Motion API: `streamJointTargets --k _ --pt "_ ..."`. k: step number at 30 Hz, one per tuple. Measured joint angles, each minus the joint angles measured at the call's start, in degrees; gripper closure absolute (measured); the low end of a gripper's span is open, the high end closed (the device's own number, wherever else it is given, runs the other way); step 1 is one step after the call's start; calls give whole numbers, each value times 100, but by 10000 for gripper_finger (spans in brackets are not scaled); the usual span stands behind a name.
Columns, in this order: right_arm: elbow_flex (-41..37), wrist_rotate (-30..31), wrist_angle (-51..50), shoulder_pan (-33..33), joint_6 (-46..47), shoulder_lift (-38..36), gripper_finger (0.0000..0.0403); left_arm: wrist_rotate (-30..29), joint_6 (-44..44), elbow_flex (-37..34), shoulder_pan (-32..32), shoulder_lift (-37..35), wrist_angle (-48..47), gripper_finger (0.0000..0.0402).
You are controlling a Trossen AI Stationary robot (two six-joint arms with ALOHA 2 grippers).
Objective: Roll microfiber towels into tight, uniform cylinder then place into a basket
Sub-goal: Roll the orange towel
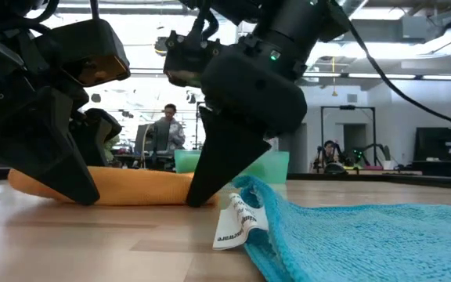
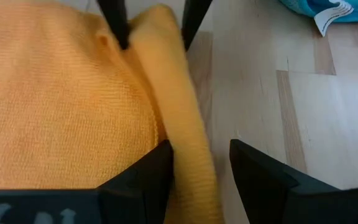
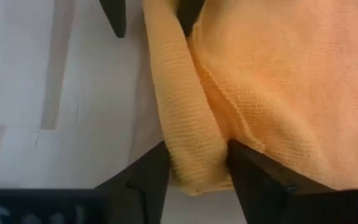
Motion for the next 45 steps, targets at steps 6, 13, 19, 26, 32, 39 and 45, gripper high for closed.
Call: streamJointTargets --k 6,13,19,26,32,39,45 --pt "4 -138 189 12 46 63 286 43 7 -14 19 -292 -502 244" --pt "72 -598 320 1 654 75 390 -30 -2 -20 -13 -872 -1245 244" --pt "184 -1137 306 3 1725 98 375 -323 -77 -18 -170 -1232 -1451 244" --pt "184 -1956 385 -158 3561 98 386 -763 -134 -9 -558 -1309 -1354 244" --pt "191 -2362 614 -294 4382 98 388 -1014 -82 -9 -890 -1272 -1242 244" --pt "195 -2659 674 -338 4635 98 382 -684 499 -1 -849 -969 -836 244" --pt "195 -2653 711 -324 4647 95 379 -289 640 -5 -684 -479 -293 244"
